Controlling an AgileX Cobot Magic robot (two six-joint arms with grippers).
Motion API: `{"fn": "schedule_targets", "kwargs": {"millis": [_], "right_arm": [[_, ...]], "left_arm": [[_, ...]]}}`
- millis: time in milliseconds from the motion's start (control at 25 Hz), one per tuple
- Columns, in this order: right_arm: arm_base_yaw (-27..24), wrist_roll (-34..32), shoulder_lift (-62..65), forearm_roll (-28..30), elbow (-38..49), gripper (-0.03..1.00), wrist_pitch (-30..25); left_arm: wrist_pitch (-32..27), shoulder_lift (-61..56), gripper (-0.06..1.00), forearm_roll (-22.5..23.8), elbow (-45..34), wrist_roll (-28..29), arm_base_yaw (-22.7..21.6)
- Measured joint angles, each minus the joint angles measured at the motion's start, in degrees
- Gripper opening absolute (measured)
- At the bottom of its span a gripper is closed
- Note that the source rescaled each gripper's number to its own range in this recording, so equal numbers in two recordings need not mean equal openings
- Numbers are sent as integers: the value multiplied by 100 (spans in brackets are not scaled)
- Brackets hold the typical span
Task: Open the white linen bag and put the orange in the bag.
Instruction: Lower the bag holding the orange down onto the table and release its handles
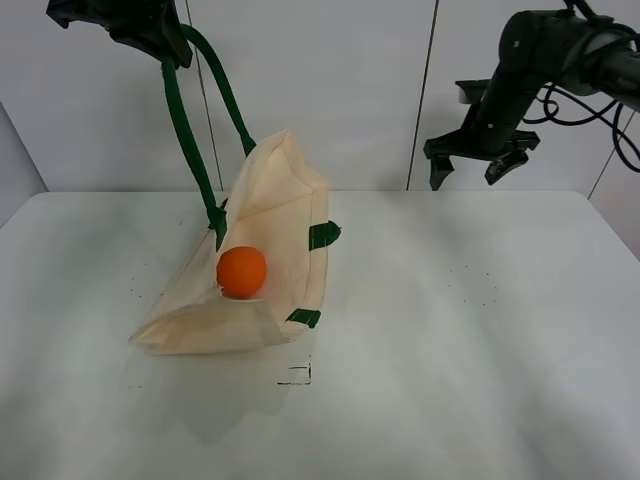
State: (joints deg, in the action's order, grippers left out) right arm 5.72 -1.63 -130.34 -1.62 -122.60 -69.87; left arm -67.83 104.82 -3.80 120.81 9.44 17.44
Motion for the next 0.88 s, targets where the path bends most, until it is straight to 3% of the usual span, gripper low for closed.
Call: {"fn": "schedule_targets", "kwargs": {"millis": [400, 560, 880], "right_arm": [[-470, 118, 239, -130, 344, 100, 12], [-431, 293, 1079, -136, 1356, 100, 26], [-337, 330, 3923, -249, 4331, 100, 18]], "left_arm": [[0, 0, 0, 0, 0, 0, 0], [0, 0, 0, 0, 0, -5, 0], [0, 0, 0, 0, 0, -5, 0]]}}
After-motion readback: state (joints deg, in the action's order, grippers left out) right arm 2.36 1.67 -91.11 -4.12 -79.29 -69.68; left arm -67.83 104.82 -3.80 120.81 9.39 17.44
